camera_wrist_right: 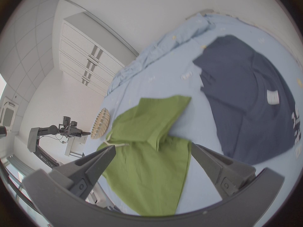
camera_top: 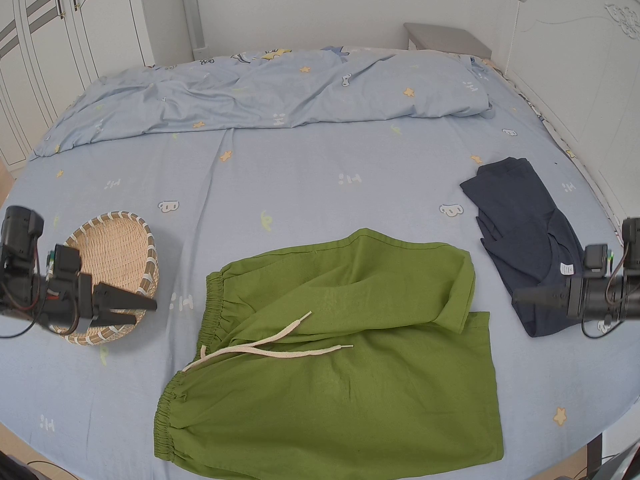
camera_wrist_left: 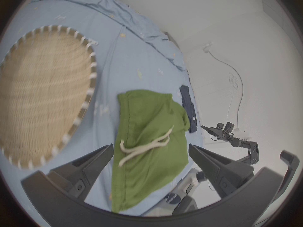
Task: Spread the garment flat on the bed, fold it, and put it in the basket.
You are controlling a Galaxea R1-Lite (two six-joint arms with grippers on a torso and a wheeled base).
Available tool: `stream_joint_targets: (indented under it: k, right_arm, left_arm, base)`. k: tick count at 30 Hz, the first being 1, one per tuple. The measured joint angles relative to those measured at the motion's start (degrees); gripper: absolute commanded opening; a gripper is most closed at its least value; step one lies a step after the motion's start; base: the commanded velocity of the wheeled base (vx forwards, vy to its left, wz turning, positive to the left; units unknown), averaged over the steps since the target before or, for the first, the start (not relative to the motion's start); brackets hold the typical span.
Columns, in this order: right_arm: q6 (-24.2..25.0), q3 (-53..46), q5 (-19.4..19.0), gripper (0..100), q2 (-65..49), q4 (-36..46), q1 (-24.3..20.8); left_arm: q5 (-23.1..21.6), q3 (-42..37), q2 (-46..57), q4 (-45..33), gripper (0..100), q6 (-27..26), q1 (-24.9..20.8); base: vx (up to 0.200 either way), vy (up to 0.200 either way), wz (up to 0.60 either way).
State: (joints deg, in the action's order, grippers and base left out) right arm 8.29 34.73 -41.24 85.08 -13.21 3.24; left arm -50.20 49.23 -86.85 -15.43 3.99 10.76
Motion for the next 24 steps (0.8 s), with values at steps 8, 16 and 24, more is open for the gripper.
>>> stream_joint_targets:
  k: [8, 16, 24]
  right_arm:
    - [0.84, 12.29, 0.05, 100, 3.73, 1.78, -0.99]
    - [1.17, 15.48, 0.11, 100, 7.56, 2.35, -2.91]
    - [1.18, 15.63, 0.18, 100, 8.85, 2.33, -3.71]
  left_arm:
    - [0.79, 10.5, -15.91, 17.62, 100, 11.96, -7.49]
    - [2.63, 16.53, -29.14, 26.21, 100, 16.32, -9.91]
    - [2.9, 18.58, -33.96, 26.54, 100, 16.09, -10.0]
  base:
    - [0.0, 0.0, 0.0]
    - [0.0, 0.0, 0.0]
    - [0.0, 0.0, 0.0]
